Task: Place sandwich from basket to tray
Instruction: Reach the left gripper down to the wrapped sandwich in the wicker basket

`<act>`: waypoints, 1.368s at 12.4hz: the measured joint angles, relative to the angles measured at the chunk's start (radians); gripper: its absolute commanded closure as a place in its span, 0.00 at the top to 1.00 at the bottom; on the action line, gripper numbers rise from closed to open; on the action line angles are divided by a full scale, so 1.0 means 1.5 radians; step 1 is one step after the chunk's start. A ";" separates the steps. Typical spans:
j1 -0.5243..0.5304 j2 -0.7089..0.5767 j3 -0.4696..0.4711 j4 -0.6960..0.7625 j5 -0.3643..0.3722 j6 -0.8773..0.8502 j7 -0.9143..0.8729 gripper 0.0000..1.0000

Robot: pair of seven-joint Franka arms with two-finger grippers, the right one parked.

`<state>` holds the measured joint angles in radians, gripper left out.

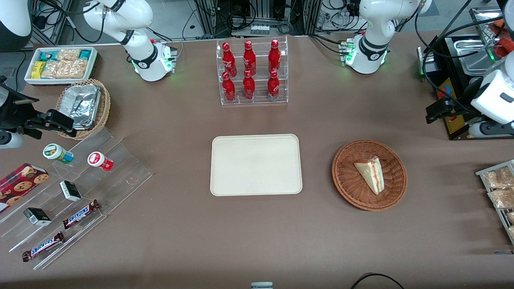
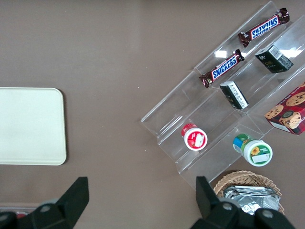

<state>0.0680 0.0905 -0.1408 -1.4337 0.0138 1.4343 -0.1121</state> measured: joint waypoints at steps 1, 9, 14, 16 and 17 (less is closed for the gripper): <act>0.000 0.000 0.009 0.000 -0.002 -0.002 0.004 1.00; -0.039 0.025 0.008 -0.203 0.029 0.212 -0.217 1.00; -0.081 0.060 0.008 -0.343 0.030 0.434 -0.524 1.00; -0.081 0.074 0.008 -0.390 0.032 0.496 -0.542 1.00; -0.081 0.081 0.009 -0.407 0.036 0.518 -0.544 1.00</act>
<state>-0.0535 0.2114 -0.1276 -2.0448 0.0683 2.2116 -0.9279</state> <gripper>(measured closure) 0.000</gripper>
